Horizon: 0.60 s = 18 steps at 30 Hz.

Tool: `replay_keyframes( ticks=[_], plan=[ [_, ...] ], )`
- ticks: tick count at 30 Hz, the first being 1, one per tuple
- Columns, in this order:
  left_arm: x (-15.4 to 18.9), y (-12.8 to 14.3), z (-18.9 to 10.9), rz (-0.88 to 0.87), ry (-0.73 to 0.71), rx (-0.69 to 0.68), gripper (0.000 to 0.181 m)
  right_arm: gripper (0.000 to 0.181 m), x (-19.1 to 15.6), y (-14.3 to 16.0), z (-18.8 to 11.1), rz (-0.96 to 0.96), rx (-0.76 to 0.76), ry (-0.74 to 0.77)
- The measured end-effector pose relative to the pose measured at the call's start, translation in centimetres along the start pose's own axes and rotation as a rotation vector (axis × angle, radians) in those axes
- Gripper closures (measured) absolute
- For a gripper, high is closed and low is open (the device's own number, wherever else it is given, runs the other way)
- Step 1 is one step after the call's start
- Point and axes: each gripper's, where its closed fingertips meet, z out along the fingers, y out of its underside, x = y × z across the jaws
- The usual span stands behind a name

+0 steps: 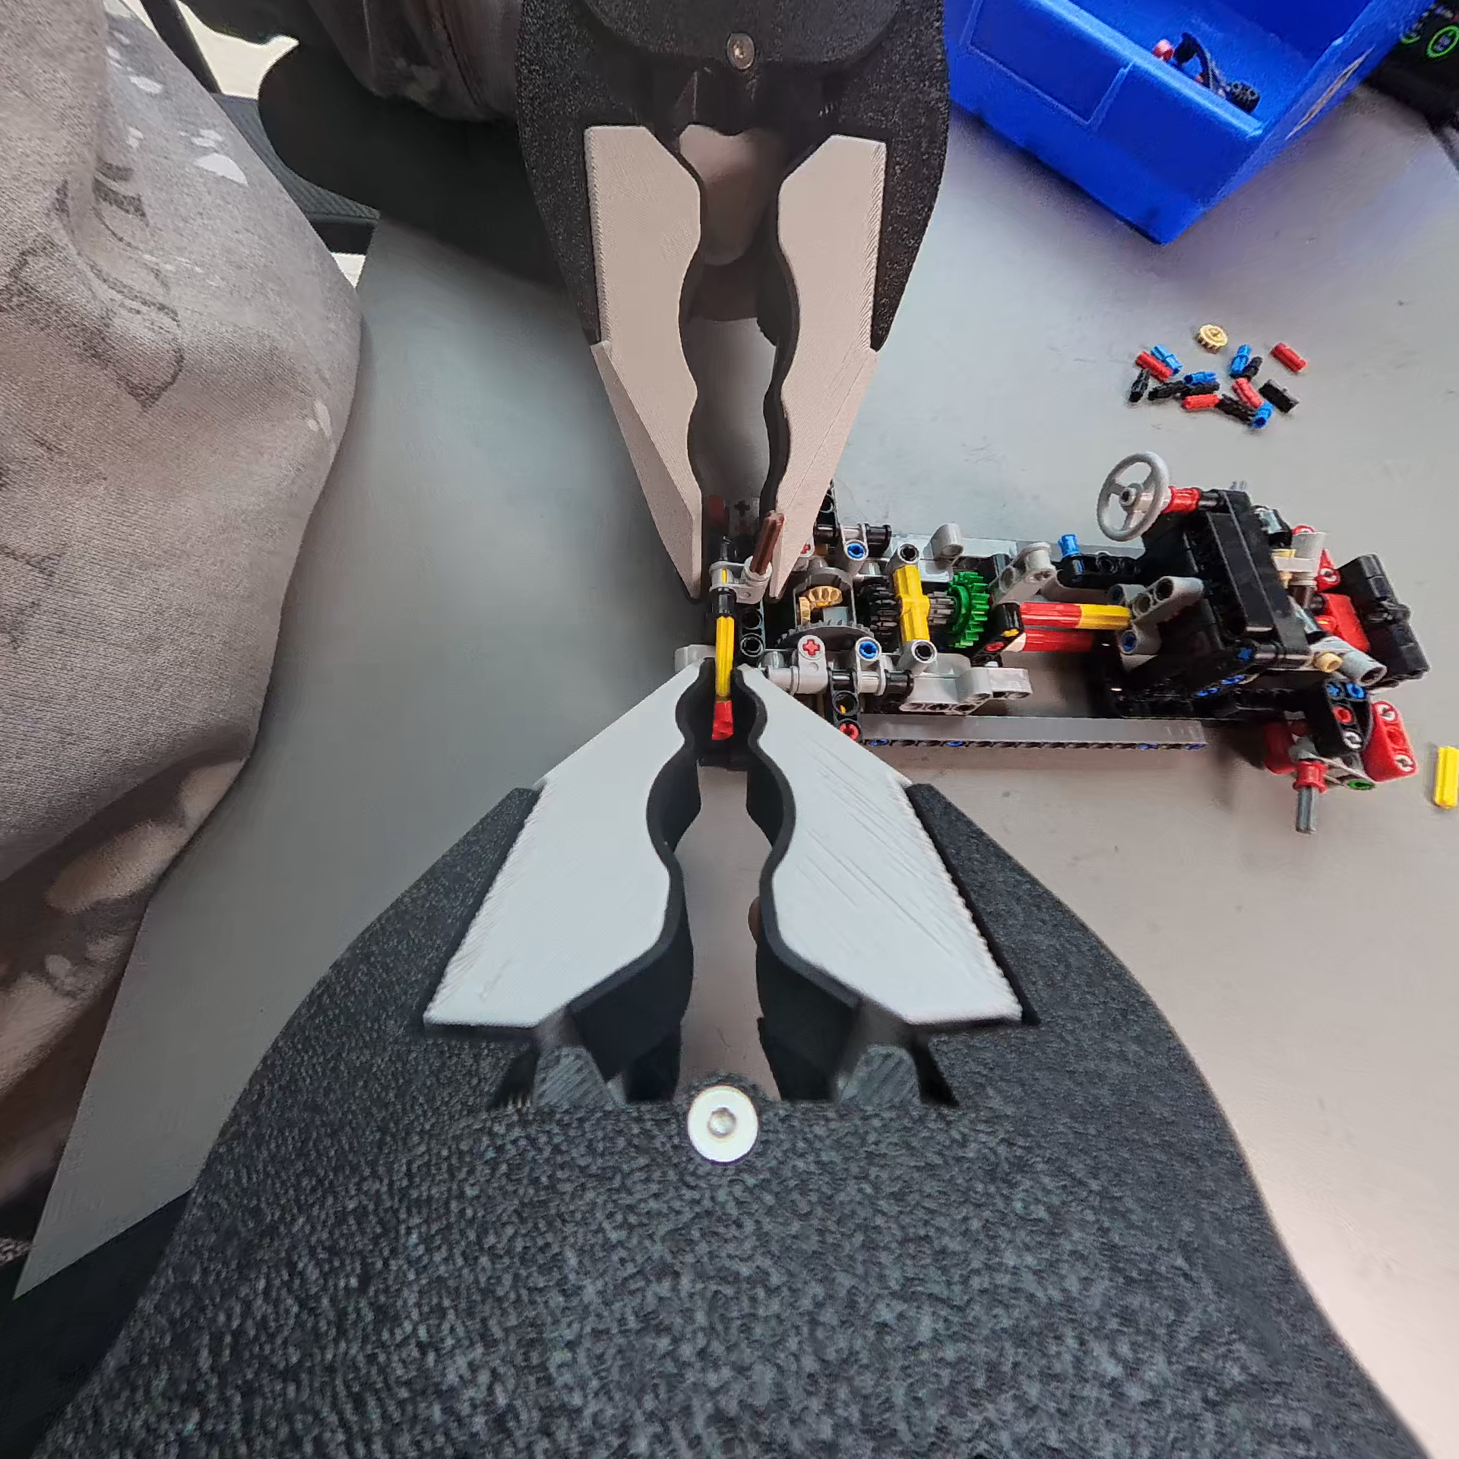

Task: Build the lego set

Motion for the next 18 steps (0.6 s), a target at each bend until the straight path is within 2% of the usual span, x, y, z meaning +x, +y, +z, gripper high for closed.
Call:
replay_keyframes(
  ticks=[10, 18],
  plan=[
    [0.10, 0.00, -0.01, -0.011, 0.020, 0.001, 0.168, 0.181, -0.22, 0.05, 0.08, -0.043, -0.002, 0.018],
    [0.23, 0.05, -0.12, -0.042, 0.069, 0.003, 0.168, 0.181, -0.27, 0.03, 0.25, -0.206, -0.006, 0.128]
  ],
)
